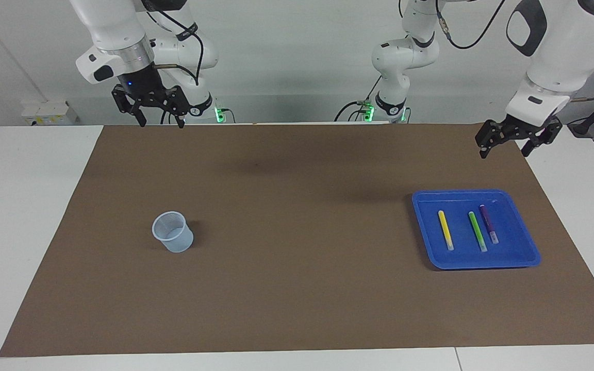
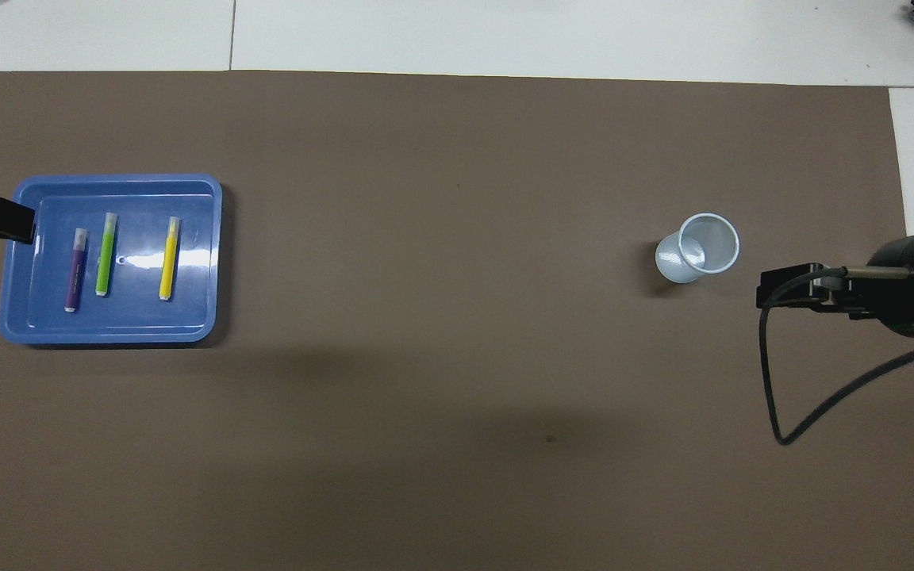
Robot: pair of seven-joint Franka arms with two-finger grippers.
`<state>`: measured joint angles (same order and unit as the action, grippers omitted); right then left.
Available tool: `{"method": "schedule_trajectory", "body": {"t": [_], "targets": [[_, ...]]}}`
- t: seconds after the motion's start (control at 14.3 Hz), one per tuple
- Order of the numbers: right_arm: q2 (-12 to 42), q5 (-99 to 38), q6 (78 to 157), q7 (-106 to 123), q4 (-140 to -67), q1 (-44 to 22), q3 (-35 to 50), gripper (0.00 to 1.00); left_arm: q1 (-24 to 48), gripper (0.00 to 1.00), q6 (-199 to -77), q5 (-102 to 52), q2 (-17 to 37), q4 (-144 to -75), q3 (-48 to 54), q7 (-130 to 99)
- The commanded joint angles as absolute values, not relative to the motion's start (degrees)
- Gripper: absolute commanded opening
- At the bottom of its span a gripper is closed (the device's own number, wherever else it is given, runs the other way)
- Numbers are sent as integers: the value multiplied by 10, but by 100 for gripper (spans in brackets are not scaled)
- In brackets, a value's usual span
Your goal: Right arm passes pens to left for tray arrangement
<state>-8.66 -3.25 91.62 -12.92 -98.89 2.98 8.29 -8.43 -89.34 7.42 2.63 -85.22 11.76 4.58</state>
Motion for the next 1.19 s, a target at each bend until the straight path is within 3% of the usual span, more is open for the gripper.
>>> {"method": "schedule_trajectory", "body": {"t": [0.0, 0.21, 1.12], "targets": [[-95, -26, 927, -81, -1005, 41, 85, 100, -81, 100, -874, 31, -1, -882, 113, 37], [-94, -21, 933, -25, -1005, 42, 83, 100, -83, 100, -886, 21, -18, -917, 111, 36], [-97, -1, 948, -1, -1018, 59, 85, 100, -84, 100, -884, 21, -20, -918, 111, 37]]}}
